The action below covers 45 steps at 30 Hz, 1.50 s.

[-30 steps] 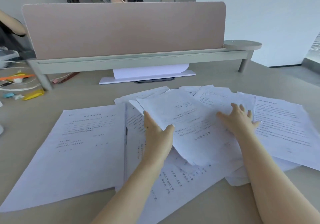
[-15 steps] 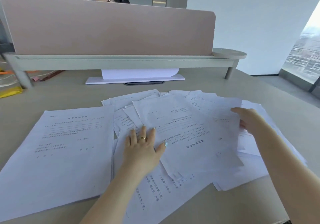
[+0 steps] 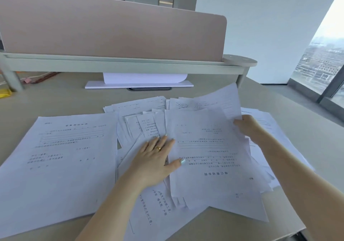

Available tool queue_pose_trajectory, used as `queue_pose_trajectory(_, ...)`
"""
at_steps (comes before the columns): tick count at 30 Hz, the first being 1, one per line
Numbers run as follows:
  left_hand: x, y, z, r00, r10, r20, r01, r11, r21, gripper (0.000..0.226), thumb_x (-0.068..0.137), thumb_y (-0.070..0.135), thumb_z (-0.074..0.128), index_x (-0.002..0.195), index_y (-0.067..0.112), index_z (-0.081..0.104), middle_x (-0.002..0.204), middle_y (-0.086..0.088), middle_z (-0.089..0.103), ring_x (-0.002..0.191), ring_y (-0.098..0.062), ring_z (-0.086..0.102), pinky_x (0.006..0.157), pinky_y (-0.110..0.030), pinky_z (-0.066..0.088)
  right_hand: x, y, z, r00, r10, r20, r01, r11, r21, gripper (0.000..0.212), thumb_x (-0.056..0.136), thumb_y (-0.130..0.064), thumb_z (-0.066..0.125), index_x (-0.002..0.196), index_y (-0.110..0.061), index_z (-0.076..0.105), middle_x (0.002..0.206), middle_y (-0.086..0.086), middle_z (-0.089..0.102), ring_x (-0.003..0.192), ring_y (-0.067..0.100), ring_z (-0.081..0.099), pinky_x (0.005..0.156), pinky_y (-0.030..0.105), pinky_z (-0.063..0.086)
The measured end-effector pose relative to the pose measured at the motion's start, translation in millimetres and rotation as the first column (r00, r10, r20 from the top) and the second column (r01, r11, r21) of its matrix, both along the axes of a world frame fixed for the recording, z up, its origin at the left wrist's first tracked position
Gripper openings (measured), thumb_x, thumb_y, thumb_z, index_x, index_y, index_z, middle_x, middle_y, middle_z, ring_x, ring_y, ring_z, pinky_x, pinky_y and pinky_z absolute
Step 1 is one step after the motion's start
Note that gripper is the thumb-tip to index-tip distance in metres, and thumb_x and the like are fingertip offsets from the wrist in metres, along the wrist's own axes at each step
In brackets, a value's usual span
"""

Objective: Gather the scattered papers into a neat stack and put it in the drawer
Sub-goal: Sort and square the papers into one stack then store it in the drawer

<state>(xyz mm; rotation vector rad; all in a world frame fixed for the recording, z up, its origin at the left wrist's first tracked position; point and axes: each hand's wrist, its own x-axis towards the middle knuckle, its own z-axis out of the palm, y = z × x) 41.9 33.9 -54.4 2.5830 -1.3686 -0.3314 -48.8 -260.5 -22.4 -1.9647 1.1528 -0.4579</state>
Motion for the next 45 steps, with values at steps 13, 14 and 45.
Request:
queue_pose_trajectory(13,-1.3,-1.3,-3.5,0.997,0.04,-0.062,-0.046,0.995,-0.094,0.078,0.083,0.072,0.014,0.147,0.035,-0.011,0.158,0.009,-0.017,0.143,-0.011,-0.026,0.113,-0.046,-0.023,1.6,-15.9,25.0,0.908,0.381,-0.177,-0.337,0.912,0.234,0.032,0.066,-0.004,0.054,0.096,-0.003,0.067,0.09,0.009,0.065,0.078,0.022,0.061,0.064,0.025,0.049)
queue_pose_trajectory(14,-2.0,-1.4,-3.3,0.998,0.032,-0.057,-0.037,0.995,-0.095,0.079,0.083,0.072,0.015,0.148,0.035,-0.01,0.158,0.009,-0.017,0.142,-0.011,-0.026,0.113,-0.047,-0.023,3.2,-12.1,26.1,0.891,0.417,-0.179,-0.363,0.893,0.267,0.025,0.07,-0.001,0.054,0.092,-0.003,0.068,0.087,0.008,0.065,0.074,0.02,0.061,0.059,0.022,0.048)
queue_pose_trajectory(45,0.3,-0.2,8.2,0.962,0.221,-0.159,-0.273,0.778,-0.566,0.061,0.093,0.044,0.042,0.146,0.023,0.023,0.157,0.003,0.02,0.144,-0.016,0.015,0.117,-0.034,0.008,-0.1,16.0,28.9,0.889,0.457,0.009,-0.415,0.799,0.435,0.048,0.072,-0.007,0.073,0.118,-0.01,0.06,0.113,0.01,0.07,0.104,0.03,0.066,0.092,0.044,0.05)
